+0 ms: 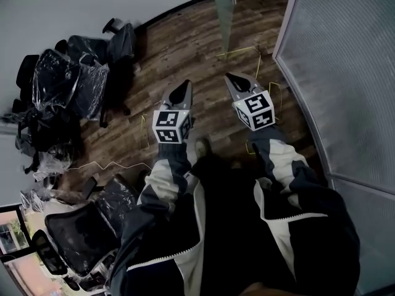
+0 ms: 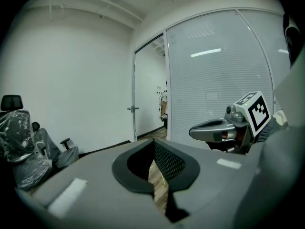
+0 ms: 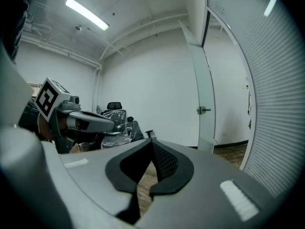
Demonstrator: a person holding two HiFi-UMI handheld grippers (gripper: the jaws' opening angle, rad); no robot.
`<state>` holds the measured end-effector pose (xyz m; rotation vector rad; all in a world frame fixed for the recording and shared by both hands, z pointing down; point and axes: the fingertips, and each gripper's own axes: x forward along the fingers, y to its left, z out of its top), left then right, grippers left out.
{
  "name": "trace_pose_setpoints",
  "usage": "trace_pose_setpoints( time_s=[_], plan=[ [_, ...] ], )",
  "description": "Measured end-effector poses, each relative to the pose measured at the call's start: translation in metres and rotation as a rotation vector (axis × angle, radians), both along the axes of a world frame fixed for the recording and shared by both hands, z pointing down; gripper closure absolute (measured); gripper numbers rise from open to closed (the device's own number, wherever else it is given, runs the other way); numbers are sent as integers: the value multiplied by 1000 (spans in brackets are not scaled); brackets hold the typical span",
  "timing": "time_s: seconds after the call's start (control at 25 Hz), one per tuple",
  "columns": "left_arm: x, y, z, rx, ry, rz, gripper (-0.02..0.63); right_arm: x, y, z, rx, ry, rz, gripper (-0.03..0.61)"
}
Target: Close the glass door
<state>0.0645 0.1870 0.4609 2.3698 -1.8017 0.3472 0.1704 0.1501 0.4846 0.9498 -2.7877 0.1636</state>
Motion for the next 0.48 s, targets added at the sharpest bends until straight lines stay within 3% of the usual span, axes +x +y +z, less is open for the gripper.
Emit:
trace_pose_setpoints(
  time_s=[0.48],
  plan=[
    [-88,-108,8,16,18,36,607,-63,-97,10,-15,65,68,574]
  ],
)
